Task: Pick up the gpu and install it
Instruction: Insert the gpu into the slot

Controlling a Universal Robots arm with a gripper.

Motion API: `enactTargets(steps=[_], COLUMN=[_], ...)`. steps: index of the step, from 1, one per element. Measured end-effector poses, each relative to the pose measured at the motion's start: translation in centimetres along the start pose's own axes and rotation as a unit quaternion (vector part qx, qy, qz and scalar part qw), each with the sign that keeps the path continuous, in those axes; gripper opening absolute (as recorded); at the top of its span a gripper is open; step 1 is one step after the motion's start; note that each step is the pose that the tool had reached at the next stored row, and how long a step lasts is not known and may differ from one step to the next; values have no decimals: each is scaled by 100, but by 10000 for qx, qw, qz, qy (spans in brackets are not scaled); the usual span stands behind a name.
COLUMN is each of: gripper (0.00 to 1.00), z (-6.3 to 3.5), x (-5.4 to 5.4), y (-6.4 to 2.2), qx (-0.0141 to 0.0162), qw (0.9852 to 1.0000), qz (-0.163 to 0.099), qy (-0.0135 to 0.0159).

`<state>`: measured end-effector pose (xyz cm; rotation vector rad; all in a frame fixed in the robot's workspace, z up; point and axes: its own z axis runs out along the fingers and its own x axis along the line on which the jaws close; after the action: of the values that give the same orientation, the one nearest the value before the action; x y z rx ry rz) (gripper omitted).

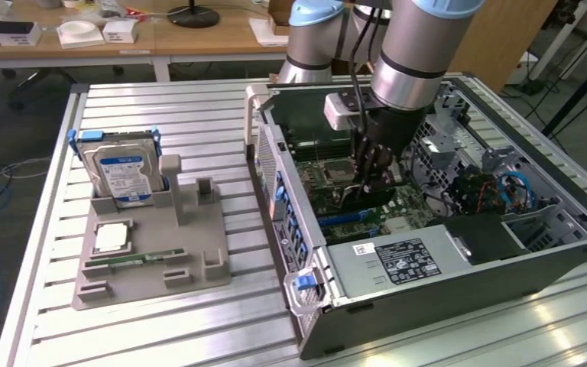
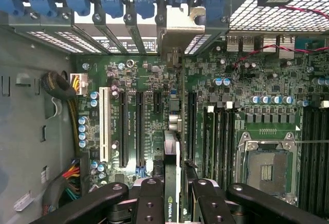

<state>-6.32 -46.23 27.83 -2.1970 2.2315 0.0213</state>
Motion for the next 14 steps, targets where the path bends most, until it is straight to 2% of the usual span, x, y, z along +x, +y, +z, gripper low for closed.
enactTargets(steps=[6, 14], gripper=[26, 26], z=[17, 95], x=[0, -2], y=[1, 25], qx=[0, 0], qw=[10000, 10000], qz=[0, 0], qy=[-1, -1])
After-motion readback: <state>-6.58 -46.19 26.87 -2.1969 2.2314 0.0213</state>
